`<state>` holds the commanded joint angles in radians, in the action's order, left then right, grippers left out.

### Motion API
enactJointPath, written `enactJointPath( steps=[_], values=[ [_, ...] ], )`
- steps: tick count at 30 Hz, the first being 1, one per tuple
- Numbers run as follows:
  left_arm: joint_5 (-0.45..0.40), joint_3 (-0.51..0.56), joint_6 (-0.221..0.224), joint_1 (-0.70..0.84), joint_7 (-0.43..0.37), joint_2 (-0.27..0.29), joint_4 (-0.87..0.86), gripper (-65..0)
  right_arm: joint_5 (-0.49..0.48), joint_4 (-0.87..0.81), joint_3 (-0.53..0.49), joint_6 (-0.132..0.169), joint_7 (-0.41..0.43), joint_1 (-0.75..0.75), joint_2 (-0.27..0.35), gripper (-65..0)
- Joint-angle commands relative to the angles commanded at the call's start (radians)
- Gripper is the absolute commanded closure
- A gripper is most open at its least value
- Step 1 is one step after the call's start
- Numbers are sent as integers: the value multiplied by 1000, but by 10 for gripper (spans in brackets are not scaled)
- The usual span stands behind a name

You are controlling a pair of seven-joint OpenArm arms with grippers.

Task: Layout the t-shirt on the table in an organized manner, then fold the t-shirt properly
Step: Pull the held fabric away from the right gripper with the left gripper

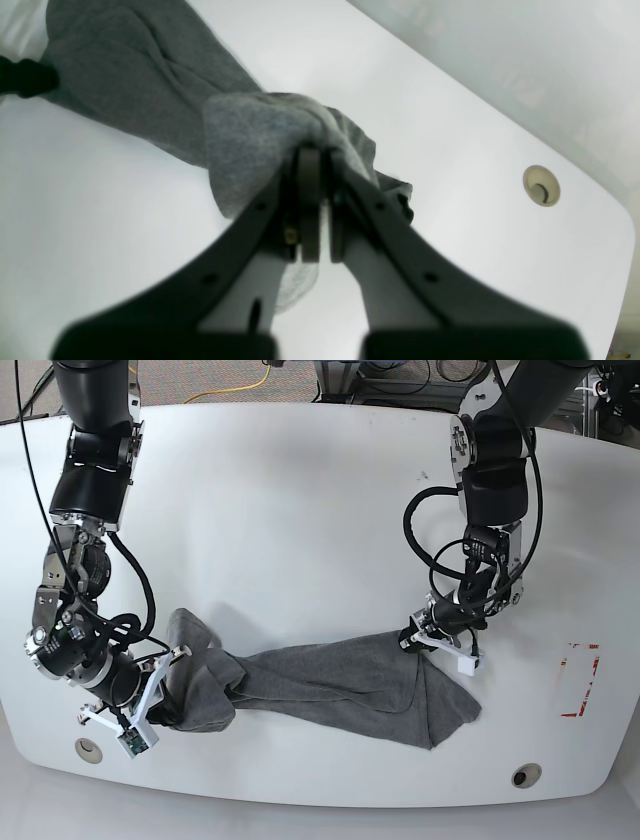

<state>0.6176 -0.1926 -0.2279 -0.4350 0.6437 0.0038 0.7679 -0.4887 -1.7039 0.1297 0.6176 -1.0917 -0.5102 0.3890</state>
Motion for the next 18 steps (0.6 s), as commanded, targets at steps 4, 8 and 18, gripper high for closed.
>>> enactJointPath(
  steps=[4,8,18],
  values=[
    [0,0,-15,46,8,0,161,-7,0,0,0,0,0,0,0,0],
    [0,0,-20,74,35,-2,324,-7,0,0,0,0,0,0,3,0],
    [2,0,-23,77,86,-91,572,-6,0,-2,0,0,0,-9,8,0]
  ],
)
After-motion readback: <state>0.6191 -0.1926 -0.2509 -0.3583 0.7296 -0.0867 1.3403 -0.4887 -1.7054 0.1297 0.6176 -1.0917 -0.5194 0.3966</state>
